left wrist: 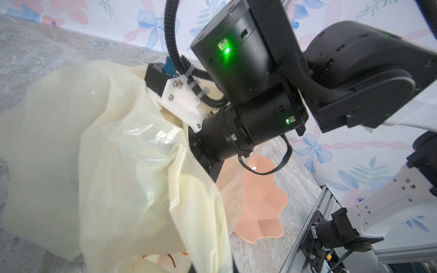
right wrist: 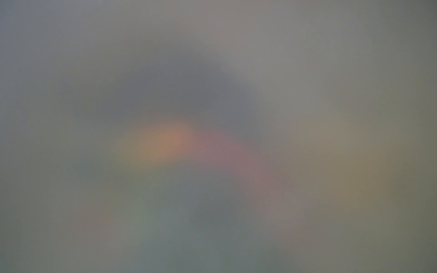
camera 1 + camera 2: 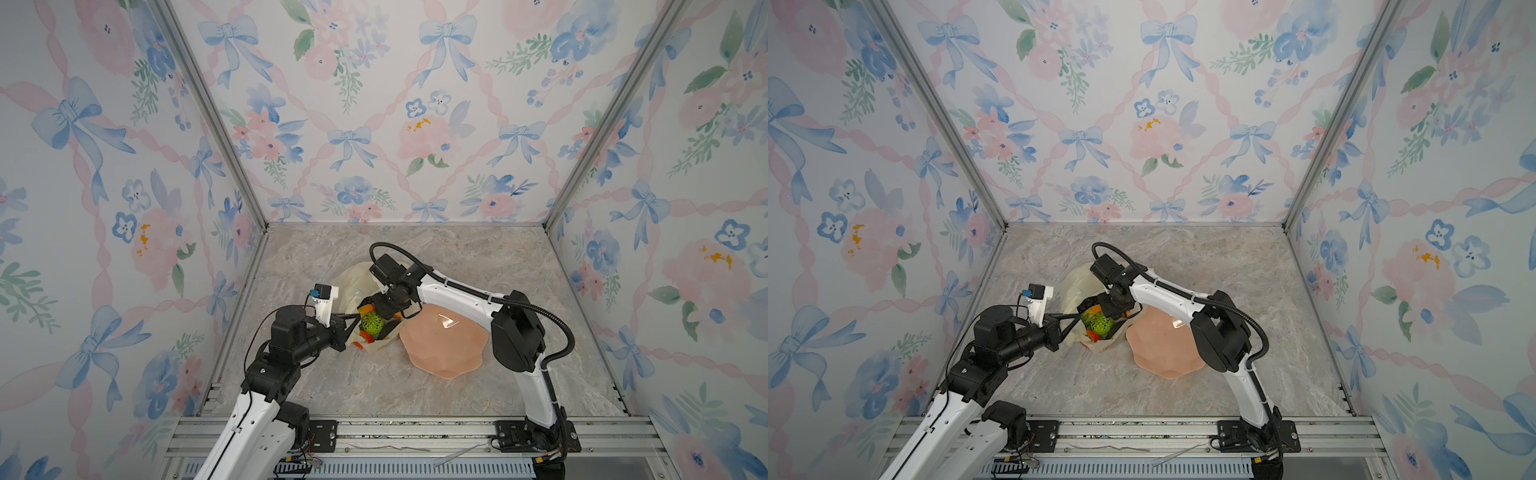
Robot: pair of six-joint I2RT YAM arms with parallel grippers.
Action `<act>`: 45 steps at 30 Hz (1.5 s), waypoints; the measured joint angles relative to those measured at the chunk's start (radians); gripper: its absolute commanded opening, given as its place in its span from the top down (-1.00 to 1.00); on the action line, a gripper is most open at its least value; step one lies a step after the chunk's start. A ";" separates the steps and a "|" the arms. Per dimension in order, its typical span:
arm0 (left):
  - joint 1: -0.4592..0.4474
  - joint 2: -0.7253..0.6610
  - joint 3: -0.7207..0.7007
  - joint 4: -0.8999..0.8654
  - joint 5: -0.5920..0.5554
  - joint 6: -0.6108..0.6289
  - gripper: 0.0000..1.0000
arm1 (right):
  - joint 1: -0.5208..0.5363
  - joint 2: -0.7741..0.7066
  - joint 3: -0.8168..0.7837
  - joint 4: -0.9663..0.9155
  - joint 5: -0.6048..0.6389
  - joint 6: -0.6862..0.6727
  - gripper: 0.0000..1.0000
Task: Place the fruits into the plastic bag
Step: Place the fruit in the plastic bag.
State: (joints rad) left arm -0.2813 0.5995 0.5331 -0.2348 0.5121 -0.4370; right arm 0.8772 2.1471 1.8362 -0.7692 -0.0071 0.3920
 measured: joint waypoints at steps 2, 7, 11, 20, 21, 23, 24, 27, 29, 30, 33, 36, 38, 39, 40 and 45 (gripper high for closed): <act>0.000 0.000 0.000 0.000 0.000 0.000 1.00 | 0.000 0.000 0.000 0.000 0.000 0.002 -0.04; 0.000 0.000 0.000 0.000 0.000 0.000 1.00 | 0.000 0.000 0.000 0.000 0.000 0.009 -0.26; 0.000 0.000 0.000 0.000 0.000 0.000 1.00 | 0.000 0.000 0.000 0.000 0.000 0.013 -0.41; 0.000 0.000 0.000 0.000 0.000 0.000 1.00 | 0.000 0.000 0.000 0.000 -0.005 0.016 -0.98; 0.000 0.000 0.000 0.000 0.000 0.000 1.00 | 0.000 0.000 0.000 0.000 -0.005 0.014 -0.97; 0.000 0.000 0.000 0.000 0.000 0.000 1.00 | 0.000 0.000 0.000 0.000 -0.005 0.016 -0.95; 0.000 0.000 0.000 0.000 0.000 0.000 1.00 | 0.000 0.000 0.000 0.000 -0.005 0.016 -0.95; 0.000 0.000 0.000 0.000 0.000 0.000 1.00 | 0.000 0.000 0.000 0.000 -0.005 0.016 -0.93; 0.000 0.000 0.000 0.000 0.000 0.000 1.00 | 0.000 0.000 0.000 0.000 -0.005 0.016 -0.93; 0.000 0.000 0.000 0.000 0.000 0.000 1.00 | 0.000 0.000 0.000 0.000 -0.005 0.016 -0.93; 0.000 0.000 0.000 0.000 0.000 0.000 1.00 | 0.000 -0.001 0.000 0.000 -0.004 0.016 -0.93; 0.000 0.000 0.000 0.000 0.000 0.000 1.00 | 0.005 -0.008 0.000 -0.006 -0.004 0.016 -0.93; 0.000 0.000 0.000 0.000 0.000 0.000 1.00 | 0.013 -0.025 0.000 -0.016 -0.003 0.016 -0.93; 0.000 0.000 0.000 0.000 0.000 0.000 1.00 | 0.015 -0.033 0.000 -0.023 -0.003 0.016 -0.93; 0.000 0.000 0.000 0.000 0.000 0.000 1.00 | 0.020 -0.048 0.000 -0.031 -0.003 0.016 -0.93; 0.000 0.000 0.000 0.000 0.000 0.000 1.00 | 0.049 -0.160 0.000 -0.061 -0.004 0.016 -0.93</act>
State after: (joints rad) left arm -0.2813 0.5991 0.5331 -0.2348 0.5121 -0.4370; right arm 0.9260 1.9869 1.8359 -0.8299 -0.0109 0.4076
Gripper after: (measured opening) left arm 0.050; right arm 0.964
